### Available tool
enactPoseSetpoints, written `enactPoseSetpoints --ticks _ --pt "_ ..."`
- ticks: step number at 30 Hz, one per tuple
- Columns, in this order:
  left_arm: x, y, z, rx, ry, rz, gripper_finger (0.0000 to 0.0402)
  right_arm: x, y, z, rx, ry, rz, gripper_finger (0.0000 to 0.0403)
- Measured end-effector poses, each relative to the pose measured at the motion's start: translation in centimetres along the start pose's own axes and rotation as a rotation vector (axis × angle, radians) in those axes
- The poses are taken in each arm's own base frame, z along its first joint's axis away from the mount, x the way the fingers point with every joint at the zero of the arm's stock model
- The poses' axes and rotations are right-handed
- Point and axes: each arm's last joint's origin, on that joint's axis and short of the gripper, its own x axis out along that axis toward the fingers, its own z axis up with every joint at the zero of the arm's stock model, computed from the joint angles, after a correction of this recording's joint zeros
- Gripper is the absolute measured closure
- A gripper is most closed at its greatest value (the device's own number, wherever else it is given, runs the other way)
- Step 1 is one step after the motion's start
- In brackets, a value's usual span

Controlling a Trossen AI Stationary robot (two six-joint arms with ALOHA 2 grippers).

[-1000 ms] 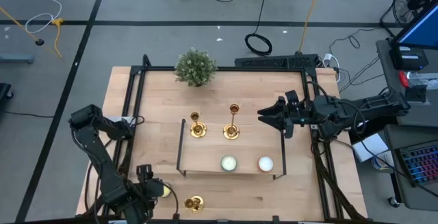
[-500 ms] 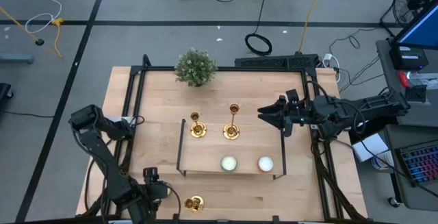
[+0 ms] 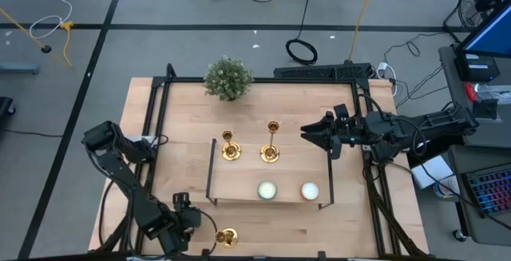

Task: Pick & Place candle stick holders
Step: Put the red scented candle on the shelf aligned with the blue scented candle

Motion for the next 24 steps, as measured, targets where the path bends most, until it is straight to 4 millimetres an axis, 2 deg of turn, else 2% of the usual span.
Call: enactPoseSetpoints --ticks 18,24 --pt "0.9 0.1 -0.1 -0.015 0.003 -0.044 0.0107 0.0 0.0 0.0 -0.003 0.0 0.0 0.0232" --pt "1.9 0.1 -0.1 -0.012 0.027 -0.018 0.0107 0.0 0.0 0.0 -0.003 0.0 0.0 0.0232"
